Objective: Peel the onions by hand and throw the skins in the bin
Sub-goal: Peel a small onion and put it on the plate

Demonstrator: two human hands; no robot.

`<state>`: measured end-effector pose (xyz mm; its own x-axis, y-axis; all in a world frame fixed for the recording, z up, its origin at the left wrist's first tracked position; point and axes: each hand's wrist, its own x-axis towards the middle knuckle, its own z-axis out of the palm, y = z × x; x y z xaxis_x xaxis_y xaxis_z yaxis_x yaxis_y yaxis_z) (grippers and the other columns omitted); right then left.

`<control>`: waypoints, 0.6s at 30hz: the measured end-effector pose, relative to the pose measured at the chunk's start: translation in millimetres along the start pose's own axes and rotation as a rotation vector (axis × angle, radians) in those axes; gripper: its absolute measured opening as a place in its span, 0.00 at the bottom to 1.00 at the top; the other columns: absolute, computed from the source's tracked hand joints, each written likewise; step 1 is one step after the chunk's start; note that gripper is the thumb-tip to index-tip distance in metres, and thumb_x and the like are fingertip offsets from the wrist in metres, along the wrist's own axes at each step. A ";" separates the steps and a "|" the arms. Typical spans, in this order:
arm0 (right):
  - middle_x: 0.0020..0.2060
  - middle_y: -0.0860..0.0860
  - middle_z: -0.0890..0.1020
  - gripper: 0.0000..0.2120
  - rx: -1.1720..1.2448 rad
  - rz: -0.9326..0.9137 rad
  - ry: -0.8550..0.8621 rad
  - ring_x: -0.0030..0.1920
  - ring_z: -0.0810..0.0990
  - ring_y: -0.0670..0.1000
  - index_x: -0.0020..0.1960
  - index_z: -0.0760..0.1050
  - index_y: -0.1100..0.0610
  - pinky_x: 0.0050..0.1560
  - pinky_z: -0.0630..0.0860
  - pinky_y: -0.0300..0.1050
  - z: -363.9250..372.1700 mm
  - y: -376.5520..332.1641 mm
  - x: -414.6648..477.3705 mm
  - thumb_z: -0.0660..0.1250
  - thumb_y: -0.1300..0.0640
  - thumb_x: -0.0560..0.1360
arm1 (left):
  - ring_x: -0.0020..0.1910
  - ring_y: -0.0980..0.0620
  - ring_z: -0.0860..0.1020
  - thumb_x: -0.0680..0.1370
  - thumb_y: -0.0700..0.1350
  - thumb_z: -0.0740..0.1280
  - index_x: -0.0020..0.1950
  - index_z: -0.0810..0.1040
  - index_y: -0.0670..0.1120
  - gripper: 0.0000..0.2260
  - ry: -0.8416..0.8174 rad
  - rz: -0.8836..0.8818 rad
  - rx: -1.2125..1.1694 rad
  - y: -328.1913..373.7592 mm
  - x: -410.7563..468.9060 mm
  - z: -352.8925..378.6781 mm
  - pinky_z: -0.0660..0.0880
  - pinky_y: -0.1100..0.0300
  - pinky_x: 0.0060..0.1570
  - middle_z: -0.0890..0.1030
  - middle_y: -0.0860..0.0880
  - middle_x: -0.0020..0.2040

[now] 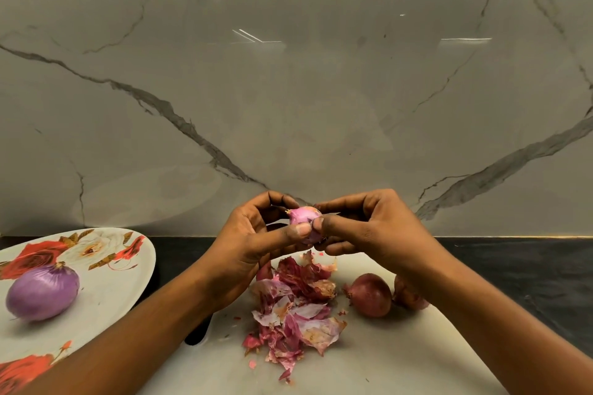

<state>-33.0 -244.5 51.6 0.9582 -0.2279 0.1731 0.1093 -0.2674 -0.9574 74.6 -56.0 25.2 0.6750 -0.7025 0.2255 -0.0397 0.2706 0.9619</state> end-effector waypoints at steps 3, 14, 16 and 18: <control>0.45 0.56 0.89 0.17 0.017 -0.018 0.001 0.45 0.90 0.56 0.62 0.84 0.60 0.46 0.87 0.45 -1.6 0.7 0.6 0.78 0.60 0.74 | 0.59 0.39 0.85 0.70 0.38 0.76 0.63 0.76 0.40 0.22 0.005 0.008 -0.014 1.5 -0.9 0.8 0.84 0.53 0.53 0.84 0.39 0.60; 0.43 0.54 0.90 0.14 0.001 -0.062 0.035 0.44 0.90 0.54 0.61 0.84 0.59 0.48 0.87 0.46 0.0 4.6 2.6 0.75 0.66 0.75 | 0.59 0.38 0.85 0.71 0.39 0.75 0.61 0.76 0.40 0.20 0.033 0.007 -0.022 5.1 -1.3 0.6 0.85 0.53 0.52 0.85 0.38 0.60; 0.42 0.54 0.89 0.12 -0.024 -0.066 0.058 0.43 0.90 0.54 0.59 0.85 0.59 0.49 0.87 0.47 -1.1 5.4 3.2 0.75 0.67 0.76 | 0.58 0.37 0.85 0.72 0.39 0.76 0.62 0.76 0.40 0.19 0.026 0.004 -0.035 5.0 -1.5 1.8 0.85 0.53 0.52 0.85 0.38 0.59; 0.41 0.55 0.89 0.11 -0.018 -0.066 0.065 0.42 0.90 0.54 0.56 0.86 0.60 0.48 0.87 0.47 -0.8 4.9 2.6 0.73 0.69 0.76 | 0.58 0.37 0.85 0.74 0.39 0.77 0.62 0.76 0.39 0.20 0.031 0.010 -0.045 5.2 -2.1 1.5 0.85 0.53 0.52 0.85 0.38 0.60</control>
<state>-30.2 -247.1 47.5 0.9298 -0.2692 0.2510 0.1666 -0.3002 -0.9392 71.9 -54.1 30.0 0.6972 -0.6791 0.2295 -0.0141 0.3072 0.9516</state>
